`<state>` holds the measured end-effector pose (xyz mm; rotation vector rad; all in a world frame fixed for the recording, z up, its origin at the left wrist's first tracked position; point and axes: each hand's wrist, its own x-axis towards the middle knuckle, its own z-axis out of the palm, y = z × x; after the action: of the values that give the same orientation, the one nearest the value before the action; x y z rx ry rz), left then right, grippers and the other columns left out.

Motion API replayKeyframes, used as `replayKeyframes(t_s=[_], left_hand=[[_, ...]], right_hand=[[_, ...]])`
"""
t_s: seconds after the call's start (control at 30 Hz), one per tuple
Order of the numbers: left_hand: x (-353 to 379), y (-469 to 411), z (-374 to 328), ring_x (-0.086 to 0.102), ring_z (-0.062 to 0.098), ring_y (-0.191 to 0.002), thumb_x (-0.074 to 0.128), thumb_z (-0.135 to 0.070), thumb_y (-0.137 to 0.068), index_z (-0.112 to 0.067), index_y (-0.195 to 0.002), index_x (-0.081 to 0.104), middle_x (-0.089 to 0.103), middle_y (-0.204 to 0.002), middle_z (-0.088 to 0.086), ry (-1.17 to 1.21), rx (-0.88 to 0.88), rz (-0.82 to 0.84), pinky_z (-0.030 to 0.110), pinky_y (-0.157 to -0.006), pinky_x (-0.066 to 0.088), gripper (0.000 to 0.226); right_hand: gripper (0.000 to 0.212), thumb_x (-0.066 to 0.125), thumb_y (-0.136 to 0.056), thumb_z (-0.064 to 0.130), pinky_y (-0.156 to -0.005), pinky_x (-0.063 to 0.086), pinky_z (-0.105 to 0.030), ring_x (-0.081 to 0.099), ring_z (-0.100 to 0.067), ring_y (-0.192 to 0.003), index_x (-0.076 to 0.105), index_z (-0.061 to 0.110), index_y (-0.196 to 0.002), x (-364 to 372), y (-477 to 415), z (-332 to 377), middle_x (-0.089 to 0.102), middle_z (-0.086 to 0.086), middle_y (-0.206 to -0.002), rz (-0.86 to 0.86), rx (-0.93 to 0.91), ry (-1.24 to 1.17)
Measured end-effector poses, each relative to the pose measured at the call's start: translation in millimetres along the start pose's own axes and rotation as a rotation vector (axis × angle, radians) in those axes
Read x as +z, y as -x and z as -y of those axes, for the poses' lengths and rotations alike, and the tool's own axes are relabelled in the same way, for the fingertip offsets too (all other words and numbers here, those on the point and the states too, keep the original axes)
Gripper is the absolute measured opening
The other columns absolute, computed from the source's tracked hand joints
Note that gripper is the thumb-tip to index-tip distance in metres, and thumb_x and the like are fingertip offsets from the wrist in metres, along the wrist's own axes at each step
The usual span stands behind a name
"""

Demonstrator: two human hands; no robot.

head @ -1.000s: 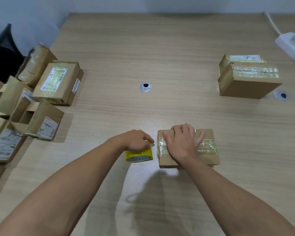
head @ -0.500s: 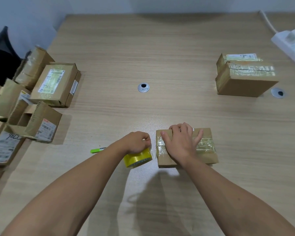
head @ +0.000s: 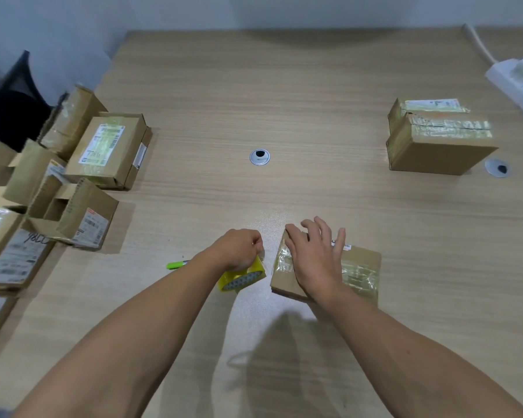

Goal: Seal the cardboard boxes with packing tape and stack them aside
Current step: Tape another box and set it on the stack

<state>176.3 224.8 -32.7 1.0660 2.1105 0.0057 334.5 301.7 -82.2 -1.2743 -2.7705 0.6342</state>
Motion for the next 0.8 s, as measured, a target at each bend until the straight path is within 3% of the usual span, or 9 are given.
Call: replayKeyframes(t_s=[0.23,0.7,0.8], left_hand=[[11.0,-1.6,-0.8,0.054,0.024,-0.103,0.047,-0.022,-0.103,-0.016,-0.114,0.066,0.064,-0.122,0.007,0.080,-0.140,-0.039,0.027,-0.080,0.039,0.023],[25.7,-13.2,-6.6,0.059,0.030,-0.109,0.043,-0.022,-0.102,-0.011,-0.120,0.063,0.062,-0.125,0.014,0.000,-0.266,-0.088,0.031,-0.079,0.041,0.029],[27.2,-11.6,-6.9,0.059,0.032,-0.111,0.044,-0.021,-0.101,-0.010,-0.121,0.063,0.062,-0.125,0.015,0.007,-0.281,-0.109,0.031,-0.080,0.042,0.029]], right_hand=[[0.031,0.039,-0.107,0.036,-0.118,0.000,-0.060,0.041,-0.023,-0.133,0.054,0.032,-0.134,5.5,2.5,-5.9,0.056,0.006,-0.119,-0.046,-0.036,-0.021],[0.023,0.052,-0.102,0.032,-0.112,0.021,-0.065,0.057,-0.025,-0.108,0.061,0.029,-0.123,15.9,1.5,-10.8,0.060,0.005,-0.106,-0.173,-0.080,0.000],[0.025,0.048,-0.103,0.034,-0.112,0.020,-0.062,0.055,-0.025,-0.106,0.060,0.030,-0.124,16.8,1.6,-12.7,0.060,0.005,-0.107,-0.170,-0.077,0.015]])
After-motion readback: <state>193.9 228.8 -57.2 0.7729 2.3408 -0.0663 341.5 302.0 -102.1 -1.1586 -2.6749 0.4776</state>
